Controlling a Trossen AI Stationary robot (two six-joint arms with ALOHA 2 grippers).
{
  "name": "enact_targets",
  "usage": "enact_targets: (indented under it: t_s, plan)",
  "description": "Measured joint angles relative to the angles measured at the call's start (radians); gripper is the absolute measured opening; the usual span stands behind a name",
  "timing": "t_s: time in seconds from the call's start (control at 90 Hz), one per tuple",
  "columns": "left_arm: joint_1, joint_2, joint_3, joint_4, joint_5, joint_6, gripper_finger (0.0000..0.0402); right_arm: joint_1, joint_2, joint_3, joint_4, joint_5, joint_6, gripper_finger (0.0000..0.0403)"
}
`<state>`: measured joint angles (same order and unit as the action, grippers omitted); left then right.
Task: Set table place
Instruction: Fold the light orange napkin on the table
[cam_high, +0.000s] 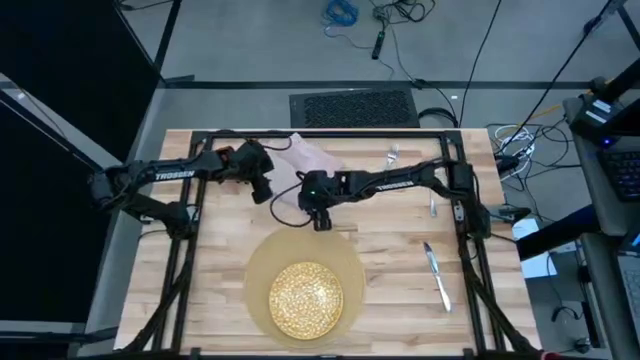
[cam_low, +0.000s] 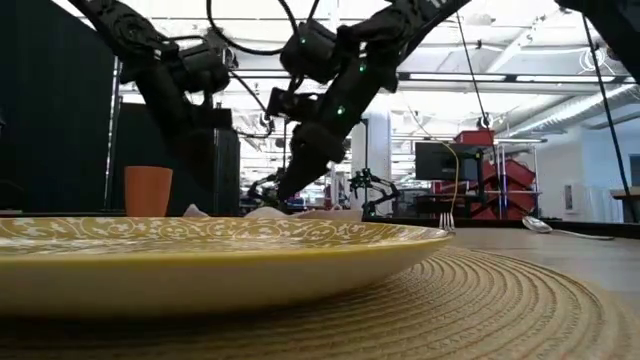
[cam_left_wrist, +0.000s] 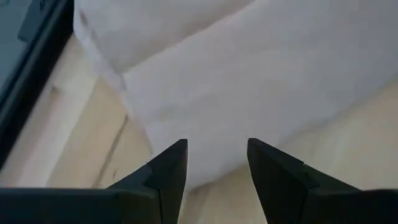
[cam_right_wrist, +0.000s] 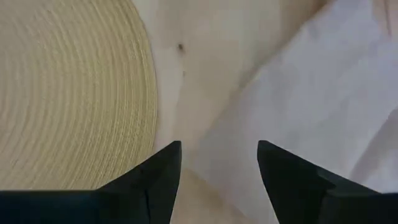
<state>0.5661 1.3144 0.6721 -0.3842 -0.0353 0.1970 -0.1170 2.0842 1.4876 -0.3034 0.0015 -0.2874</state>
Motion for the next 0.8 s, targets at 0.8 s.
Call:
enact_targets:
  t_s: [0.8]
  plan:
    - [0.043, 0.000, -0.018, 0.009, 0.000, 0.003, 0.0154, -0.010, 0.111, 0.002, 0.050, -0.011, 0.069, 0.0182]
